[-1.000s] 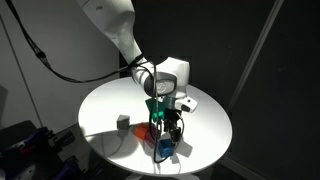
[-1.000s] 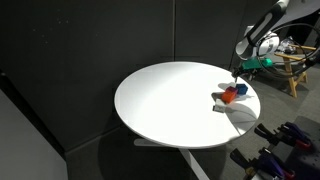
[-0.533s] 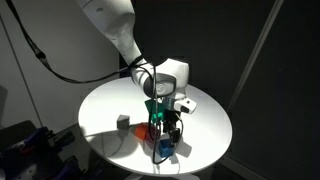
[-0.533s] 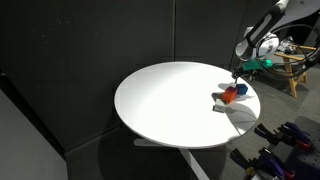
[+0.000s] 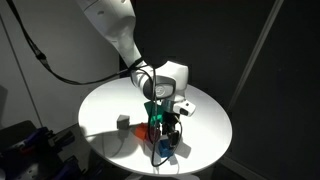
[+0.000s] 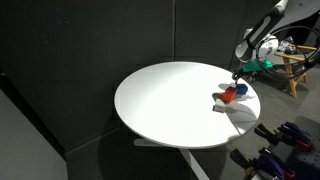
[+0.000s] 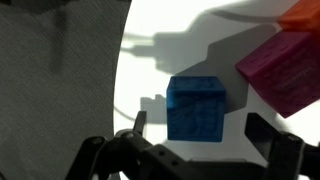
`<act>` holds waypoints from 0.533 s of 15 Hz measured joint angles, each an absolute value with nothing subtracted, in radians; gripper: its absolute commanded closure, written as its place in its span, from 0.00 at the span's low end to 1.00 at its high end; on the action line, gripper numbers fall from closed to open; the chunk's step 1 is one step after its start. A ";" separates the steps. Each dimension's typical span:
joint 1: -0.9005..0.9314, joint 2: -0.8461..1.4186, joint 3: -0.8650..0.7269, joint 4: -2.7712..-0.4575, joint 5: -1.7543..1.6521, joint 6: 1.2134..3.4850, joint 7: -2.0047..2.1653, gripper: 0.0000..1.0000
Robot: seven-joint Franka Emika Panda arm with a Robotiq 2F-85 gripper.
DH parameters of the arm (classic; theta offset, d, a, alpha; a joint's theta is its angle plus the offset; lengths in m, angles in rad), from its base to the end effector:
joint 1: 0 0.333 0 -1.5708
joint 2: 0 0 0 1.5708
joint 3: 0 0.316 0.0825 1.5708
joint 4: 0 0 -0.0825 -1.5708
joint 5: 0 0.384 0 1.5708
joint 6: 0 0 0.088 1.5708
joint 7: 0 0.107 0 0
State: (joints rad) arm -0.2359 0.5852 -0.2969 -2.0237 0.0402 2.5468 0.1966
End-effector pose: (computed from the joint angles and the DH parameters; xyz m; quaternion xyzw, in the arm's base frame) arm 0.5124 -0.3023 0.1641 0.9335 -0.3510 -0.0293 0.0666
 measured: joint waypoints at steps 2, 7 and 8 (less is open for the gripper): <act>-0.237 0.589 -0.297 -2.024 0.040 2.547 0.197 0.00; -0.240 0.603 -0.298 -2.023 0.040 2.547 0.197 0.00; -0.241 0.606 -0.298 -2.023 0.040 2.547 0.197 0.00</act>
State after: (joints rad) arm -0.2409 0.6058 -0.2984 -2.0232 0.0402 2.5468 0.1966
